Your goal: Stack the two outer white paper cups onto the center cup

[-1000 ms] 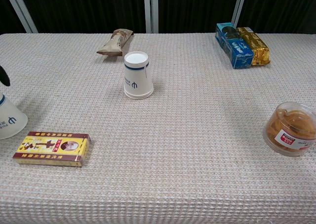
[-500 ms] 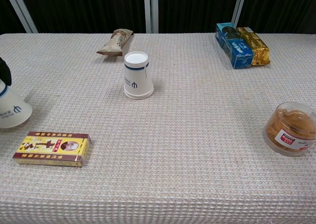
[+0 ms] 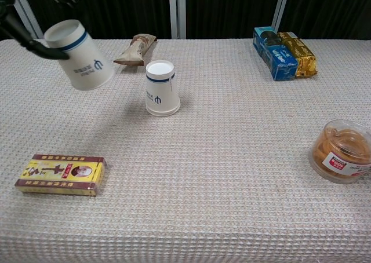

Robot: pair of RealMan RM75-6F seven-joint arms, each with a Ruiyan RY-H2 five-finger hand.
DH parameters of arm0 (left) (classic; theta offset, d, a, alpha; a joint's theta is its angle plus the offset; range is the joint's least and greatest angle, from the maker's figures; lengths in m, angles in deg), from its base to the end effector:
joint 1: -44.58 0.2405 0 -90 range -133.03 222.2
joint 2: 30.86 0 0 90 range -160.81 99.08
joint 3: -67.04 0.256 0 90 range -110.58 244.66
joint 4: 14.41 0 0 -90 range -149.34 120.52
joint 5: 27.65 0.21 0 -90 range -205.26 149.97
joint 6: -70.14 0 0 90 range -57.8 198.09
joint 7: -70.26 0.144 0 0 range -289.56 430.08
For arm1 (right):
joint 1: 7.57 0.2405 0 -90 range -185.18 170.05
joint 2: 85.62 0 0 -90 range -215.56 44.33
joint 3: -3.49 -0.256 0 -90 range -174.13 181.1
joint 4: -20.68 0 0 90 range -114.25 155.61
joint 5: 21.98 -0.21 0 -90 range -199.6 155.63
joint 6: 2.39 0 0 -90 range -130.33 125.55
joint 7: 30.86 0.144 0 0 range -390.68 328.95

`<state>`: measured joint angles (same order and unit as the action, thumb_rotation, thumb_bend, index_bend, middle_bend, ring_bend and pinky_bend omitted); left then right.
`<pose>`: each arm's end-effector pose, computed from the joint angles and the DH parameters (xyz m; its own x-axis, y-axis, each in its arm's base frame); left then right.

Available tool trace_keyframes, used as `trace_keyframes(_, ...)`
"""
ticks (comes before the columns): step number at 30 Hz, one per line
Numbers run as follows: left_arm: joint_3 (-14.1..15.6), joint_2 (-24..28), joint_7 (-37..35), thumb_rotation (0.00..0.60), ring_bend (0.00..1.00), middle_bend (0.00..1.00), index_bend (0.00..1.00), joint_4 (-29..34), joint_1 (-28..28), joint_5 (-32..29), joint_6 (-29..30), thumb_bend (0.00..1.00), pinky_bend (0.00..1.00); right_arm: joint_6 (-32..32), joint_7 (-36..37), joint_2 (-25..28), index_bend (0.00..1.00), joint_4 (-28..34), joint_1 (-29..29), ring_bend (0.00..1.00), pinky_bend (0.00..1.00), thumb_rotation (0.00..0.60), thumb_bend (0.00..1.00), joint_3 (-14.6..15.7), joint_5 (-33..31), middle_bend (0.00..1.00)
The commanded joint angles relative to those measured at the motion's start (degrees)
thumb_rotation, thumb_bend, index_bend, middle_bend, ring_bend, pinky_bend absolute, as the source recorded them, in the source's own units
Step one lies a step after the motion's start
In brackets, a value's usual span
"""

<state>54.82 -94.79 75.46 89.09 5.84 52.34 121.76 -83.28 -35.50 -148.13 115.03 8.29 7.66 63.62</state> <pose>-0.1276 0.3219 0.0922 0.4402 0.2247 0.8693 0.7998 -0.5382 -0.2658 -0.2864 -0.2107 0.1403 0.4904 -0.1048 0.8652 -0.8649 -0.1800 0.4685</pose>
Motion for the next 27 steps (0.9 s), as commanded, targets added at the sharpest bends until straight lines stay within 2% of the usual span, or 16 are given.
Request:
trace_keyframes(1, -3.4, -3.3, 4.3, 0.600, 0.37, 0.50, 0.48, 0.3, -5.9, -6.2, -4.8, 0.31, 0.18, -0.7, 0.5, 0.0, 0.00, -0.4, -0.8, 0.00, 0.00, 0.600, 0.31, -0.1, 0.7, 0.06)
trace_keyframes(5, -5.5, -5.7, 8.5, 0.600, 0.37, 0.50, 0.48, -0.6, -10.8, -13.4, -7.5, 0.31, 0.18, -1.0, 1.0, 0.3, 0.00, -0.7, -1.6, 0.00, 0.00, 0.600, 0.31, -0.3, 1.3, 0.05)
trace_keyframes(11, -6.2, -8.1, 14.6, 0.600, 0.36, 0.50, 0.47, -2.9, -17.6, -24.4, -9.9, 0.31, 0.18, -1.7, 1.8, 0.8, 0.00, -0.8, -2.7, 0.00, 0.00, 0.600, 0.31, -1.1, 1.9, 0.05)
trace_keyframes(18, -4.9, -10.6, 20.0, 0.600, 0.36, 0.49, 0.47, -5.7, -24.1, -35.5, -9.6, 0.31, 0.18, -2.5, 2.7, 1.6, 0.00, -0.7, -4.1, 0.00, 0.00, 0.600, 0.32, -1.8, 2.4, 0.05)
trace_keyframes(27, -1.0, -11.7, 25.5, 0.600, 0.35, 0.49, 0.47, -7.5, -28.9, -43.1, -7.7, 0.31, 0.18, -3.7, 5.1, 2.0, 0.00, -1.1, -5.6, 0.00, 0.00, 0.600, 0.32, -2.2, 3.6, 0.05)
